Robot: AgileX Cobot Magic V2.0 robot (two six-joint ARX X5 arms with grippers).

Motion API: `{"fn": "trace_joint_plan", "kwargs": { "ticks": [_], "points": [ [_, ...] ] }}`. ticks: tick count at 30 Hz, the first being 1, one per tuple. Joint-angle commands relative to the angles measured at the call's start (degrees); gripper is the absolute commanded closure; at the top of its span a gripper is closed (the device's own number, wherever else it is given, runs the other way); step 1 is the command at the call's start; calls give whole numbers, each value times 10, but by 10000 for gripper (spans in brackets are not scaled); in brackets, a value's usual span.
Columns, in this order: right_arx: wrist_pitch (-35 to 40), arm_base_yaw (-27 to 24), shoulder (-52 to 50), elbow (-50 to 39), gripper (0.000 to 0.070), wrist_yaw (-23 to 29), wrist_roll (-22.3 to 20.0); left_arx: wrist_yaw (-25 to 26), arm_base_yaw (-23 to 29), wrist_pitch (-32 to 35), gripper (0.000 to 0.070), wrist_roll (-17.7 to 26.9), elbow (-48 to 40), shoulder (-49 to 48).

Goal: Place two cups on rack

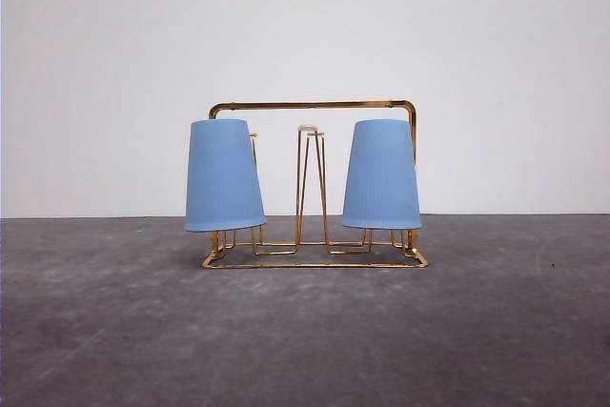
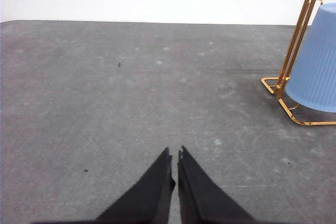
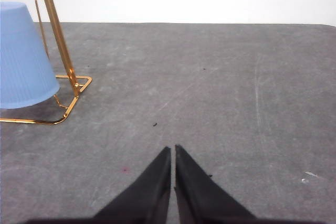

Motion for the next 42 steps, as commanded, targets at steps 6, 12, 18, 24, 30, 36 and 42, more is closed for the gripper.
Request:
{"fn": "trace_joint_plan", "kwargs": {
  "ticks": [6,12,18,24,30,36,42],
  "points": [
    [7,0,0,-3,689,0,6,0,0,-1,700,2,-8,-1],
    [7,0,0,-3,689,0,6,0,0,-1,700,2,-8,-1],
    [7,0,0,-3,689,0,6,0,0,-1,700,2,-8,-1],
    [7,0,0,-3,689,0,6,0,0,-1,700,2,-8,-1],
    [7,0,0,-3,690,0,6,0,0,-1,700,2,-8,-1],
    [7,0,0,-3,689,0,6,0,0,-1,700,2,-8,-1],
    [7,0,0,-3,689,0,6,0,0,-1,700,2,-8,-1]
  ]
}}
